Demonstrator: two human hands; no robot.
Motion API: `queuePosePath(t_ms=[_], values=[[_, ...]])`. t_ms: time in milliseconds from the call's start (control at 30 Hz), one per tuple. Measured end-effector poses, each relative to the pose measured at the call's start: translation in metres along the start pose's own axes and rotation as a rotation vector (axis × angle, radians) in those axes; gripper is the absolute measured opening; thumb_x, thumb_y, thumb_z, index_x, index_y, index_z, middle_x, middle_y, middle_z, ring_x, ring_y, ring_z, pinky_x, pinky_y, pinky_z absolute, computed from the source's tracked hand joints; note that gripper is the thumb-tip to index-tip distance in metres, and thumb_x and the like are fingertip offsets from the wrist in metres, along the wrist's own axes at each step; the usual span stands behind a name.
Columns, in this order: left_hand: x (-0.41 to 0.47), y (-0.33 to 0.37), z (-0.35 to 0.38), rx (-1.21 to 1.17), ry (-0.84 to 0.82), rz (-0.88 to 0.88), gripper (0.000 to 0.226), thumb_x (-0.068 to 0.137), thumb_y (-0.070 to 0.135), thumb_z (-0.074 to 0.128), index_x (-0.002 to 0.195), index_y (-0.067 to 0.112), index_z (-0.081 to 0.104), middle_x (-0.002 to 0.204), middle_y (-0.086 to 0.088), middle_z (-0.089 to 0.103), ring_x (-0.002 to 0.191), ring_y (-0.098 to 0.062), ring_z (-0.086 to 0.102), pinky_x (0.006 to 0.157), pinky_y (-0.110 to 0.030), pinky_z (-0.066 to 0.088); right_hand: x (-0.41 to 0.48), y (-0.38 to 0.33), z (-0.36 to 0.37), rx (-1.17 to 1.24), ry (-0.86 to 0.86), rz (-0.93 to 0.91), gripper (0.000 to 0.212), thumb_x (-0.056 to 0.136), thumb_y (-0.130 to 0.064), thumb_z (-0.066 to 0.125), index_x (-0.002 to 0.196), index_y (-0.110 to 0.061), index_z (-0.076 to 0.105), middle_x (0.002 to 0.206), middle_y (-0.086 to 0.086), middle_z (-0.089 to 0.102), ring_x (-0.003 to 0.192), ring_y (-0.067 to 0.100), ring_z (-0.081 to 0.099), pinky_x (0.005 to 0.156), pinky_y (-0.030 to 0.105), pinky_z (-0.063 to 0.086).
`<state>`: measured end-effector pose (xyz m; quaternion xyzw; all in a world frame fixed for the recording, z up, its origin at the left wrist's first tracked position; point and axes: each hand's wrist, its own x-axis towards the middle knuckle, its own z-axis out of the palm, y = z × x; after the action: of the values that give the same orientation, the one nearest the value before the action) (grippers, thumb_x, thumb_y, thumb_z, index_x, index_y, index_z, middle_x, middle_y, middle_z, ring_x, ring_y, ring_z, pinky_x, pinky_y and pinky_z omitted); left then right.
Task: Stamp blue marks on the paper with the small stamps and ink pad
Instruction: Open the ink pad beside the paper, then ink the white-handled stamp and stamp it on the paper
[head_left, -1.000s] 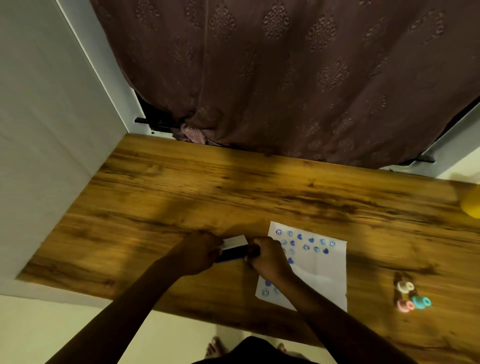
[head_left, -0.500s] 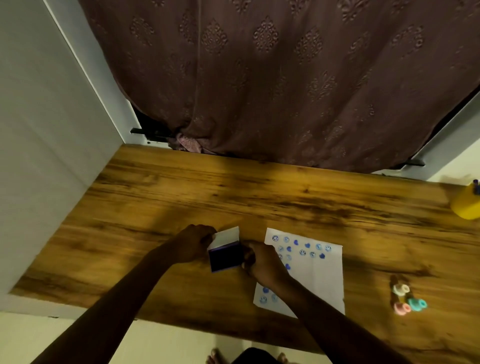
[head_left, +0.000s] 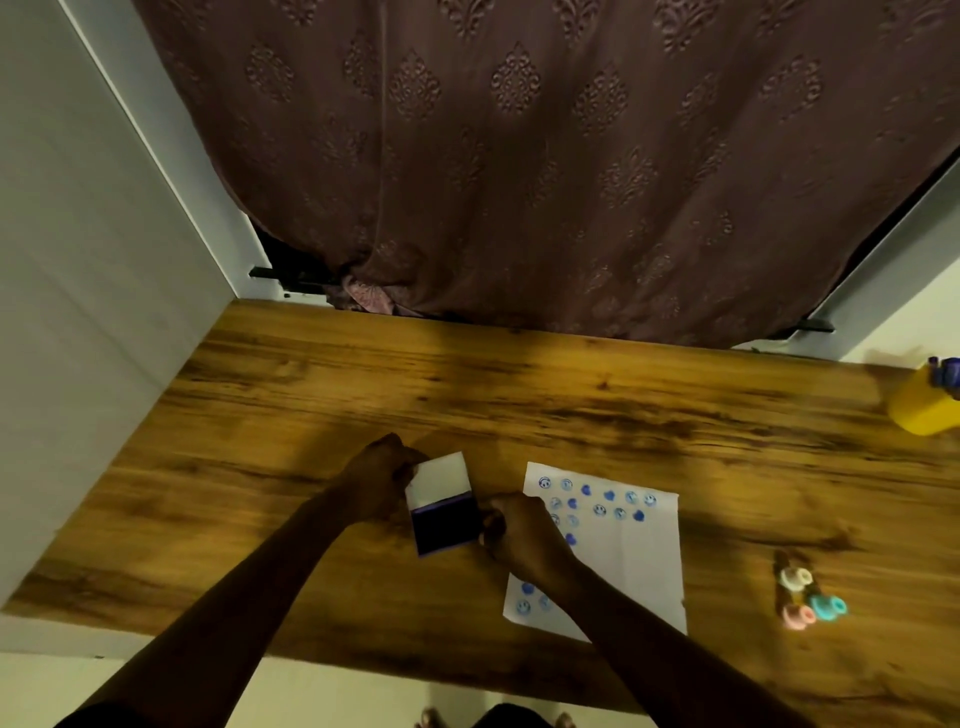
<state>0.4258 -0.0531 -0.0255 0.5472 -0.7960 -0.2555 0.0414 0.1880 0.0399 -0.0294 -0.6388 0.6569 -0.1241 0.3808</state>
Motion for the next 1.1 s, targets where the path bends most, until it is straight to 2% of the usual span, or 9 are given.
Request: queuePosePath(t_ms=[167, 300, 433, 600, 700, 800, 967, 1033, 1100], values=[[0.005, -0.001, 0.007, 0.03, 0.038, -0.029, 0.029, 0.101, 0.014, 0.061, 0.127, 0.016, 0.074, 0.11, -0.013, 0.064, 0.102, -0.031, 0.064, 0.083, -0.036, 0.05, 0.0, 0.002, 0.002, 0.009, 0.032, 0.023, 0.02, 0.103, -0.016, 0.057, 0.114, -0.01, 0.072, 0.107, 0.008, 0.076, 0.082, 0.001, 0.062, 0.09, 0.026, 0.052], [0.005, 0.003, 0.009, 0.058, 0.042, -0.039, 0.031, 0.098, 0.01, 0.062, 0.125, 0.016, 0.075, 0.113, -0.013, 0.068, 0.103, -0.031, 0.066, 0.081, -0.034, 0.049, -0.002, -0.002, 0.001, 0.012, 0.011, 0.022, 0.02, 0.1, -0.017, 0.062, 0.117, -0.013, 0.071, 0.11, 0.006, 0.074, 0.101, 0.016, 0.068, 0.097, 0.035, 0.055], [0.001, 0.006, 0.009, 0.089, 0.07, -0.057, 0.031, 0.094, 0.007, 0.064, 0.122, 0.014, 0.075, 0.115, -0.013, 0.069, 0.104, -0.032, 0.066, 0.085, -0.038, 0.052, -0.004, -0.003, 0.001, 0.01, 0.016, 0.013, 0.023, 0.101, -0.018, 0.061, 0.122, -0.014, 0.07, 0.115, 0.005, 0.073, 0.108, 0.019, 0.067, 0.099, 0.037, 0.054], [-0.009, 0.016, 0.007, 0.068, 0.194, -0.095, 0.039, 0.092, 0.008, 0.067, 0.131, 0.012, 0.07, 0.124, -0.015, 0.067, 0.115, -0.035, 0.064, 0.088, -0.042, 0.056, -0.012, -0.001, -0.007, 0.056, 0.049, -0.02, 0.03, 0.096, -0.016, 0.068, 0.126, -0.018, 0.071, 0.123, 0.001, 0.074, 0.114, 0.015, 0.068, 0.099, 0.025, 0.052], [-0.016, 0.035, 0.008, 0.003, 0.286, -0.082, 0.032, 0.096, 0.015, 0.067, 0.127, 0.016, 0.071, 0.118, -0.008, 0.068, 0.106, -0.026, 0.068, 0.08, -0.034, 0.056, -0.02, 0.005, -0.018, 0.128, 0.095, -0.022, 0.034, 0.094, -0.017, 0.071, 0.128, -0.019, 0.07, 0.123, -0.001, 0.075, 0.11, 0.01, 0.069, 0.093, 0.018, 0.053], [-0.02, 0.066, 0.013, -0.084, 0.269, -0.001, 0.025, 0.097, 0.02, 0.067, 0.122, 0.018, 0.073, 0.113, -0.004, 0.067, 0.093, -0.019, 0.069, 0.075, -0.027, 0.051, -0.032, 0.016, -0.034, 0.176, 0.195, -0.025, 0.031, 0.094, -0.02, 0.072, 0.124, -0.02, 0.071, 0.116, -0.004, 0.077, 0.099, 0.001, 0.069, 0.081, 0.004, 0.047], [-0.019, 0.132, 0.035, -0.223, 0.211, 0.031, 0.022, 0.097, 0.02, 0.068, 0.116, 0.028, 0.074, 0.114, 0.01, 0.063, 0.082, -0.001, 0.062, 0.061, -0.009, 0.046, -0.057, 0.034, -0.068, 0.228, 0.327, 0.02, 0.026, 0.096, -0.024, 0.069, 0.122, -0.021, 0.074, 0.122, -0.005, 0.075, 0.109, 0.008, 0.071, 0.1, 0.027, 0.056], [-0.015, 0.158, 0.047, -0.27, 0.197, 0.06, 0.021, 0.097, 0.02, 0.068, 0.117, 0.026, 0.074, 0.115, 0.009, 0.065, 0.081, -0.001, 0.062, 0.063, -0.008, 0.047, -0.068, 0.043, -0.08, 0.229, 0.395, 0.035, 0.026, 0.096, -0.026, 0.07, 0.121, -0.021, 0.075, 0.12, -0.005, 0.076, 0.107, 0.006, 0.071, 0.097, 0.022, 0.055], [-0.011, 0.182, 0.058, -0.316, 0.185, 0.122, 0.021, 0.097, 0.02, 0.07, 0.117, 0.022, 0.076, 0.116, 0.006, 0.069, 0.084, -0.002, 0.063, 0.07, -0.011, 0.05, -0.081, 0.056, -0.093, 0.214, 0.462, 0.049, 0.025, 0.096, -0.026, 0.07, 0.12, -0.022, 0.075, 0.116, -0.006, 0.077, 0.102, 0.003, 0.071, 0.089, 0.009, 0.051]])
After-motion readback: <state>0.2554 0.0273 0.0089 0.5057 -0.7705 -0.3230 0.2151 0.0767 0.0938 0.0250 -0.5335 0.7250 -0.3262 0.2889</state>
